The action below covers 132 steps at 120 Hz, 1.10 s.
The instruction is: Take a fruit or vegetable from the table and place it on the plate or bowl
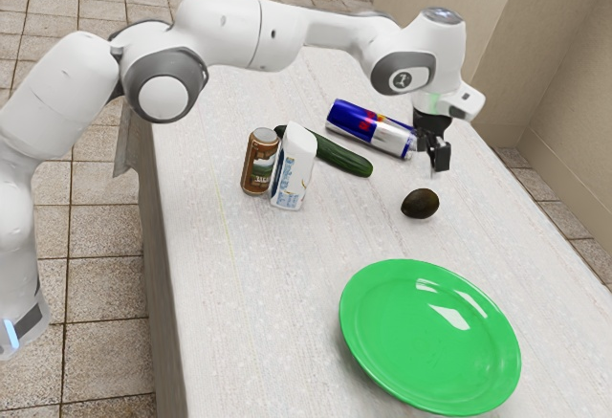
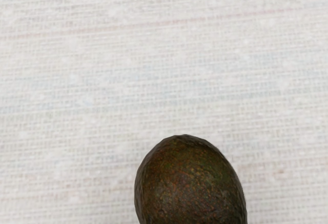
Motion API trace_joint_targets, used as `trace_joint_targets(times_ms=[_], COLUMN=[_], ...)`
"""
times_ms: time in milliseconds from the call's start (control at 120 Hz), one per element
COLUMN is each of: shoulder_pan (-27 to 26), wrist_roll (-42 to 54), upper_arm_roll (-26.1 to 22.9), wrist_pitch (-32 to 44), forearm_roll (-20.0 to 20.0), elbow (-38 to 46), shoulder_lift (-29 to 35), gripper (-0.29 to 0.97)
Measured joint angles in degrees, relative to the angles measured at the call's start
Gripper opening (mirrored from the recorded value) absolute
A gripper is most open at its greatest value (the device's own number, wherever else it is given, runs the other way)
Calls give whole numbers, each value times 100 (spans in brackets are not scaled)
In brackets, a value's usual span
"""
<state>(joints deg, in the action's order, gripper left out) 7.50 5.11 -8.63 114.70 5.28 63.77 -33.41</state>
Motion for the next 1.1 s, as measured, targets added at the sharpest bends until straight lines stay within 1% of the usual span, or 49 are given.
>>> trace_joint_targets(times_ms=[150, 225, 350, 417, 492, 617, 800, 1100], shoulder_pan=[-44, -160, -207, -195, -187, -194, -184, -196], wrist_roll=[-202, -414, -716, -853, -991, -1212, -1463, -1733], upper_arm_roll=[3, 2, 10, 33, 189, 305, 310, 200], wrist_pitch=[278, 422, 609, 673, 730, 797, 799, 730], forearm_roll=[-146, -161, -160, -100, -43, 146, 232, 230], elbow=[-24, -25, -19, -14, -26, -53, -151, -311], shoulder_lift=[-61, -220, -335, -382, -500, -682, -859, -1142], gripper=[68, 68, 68, 68, 68, 68, 68, 68])
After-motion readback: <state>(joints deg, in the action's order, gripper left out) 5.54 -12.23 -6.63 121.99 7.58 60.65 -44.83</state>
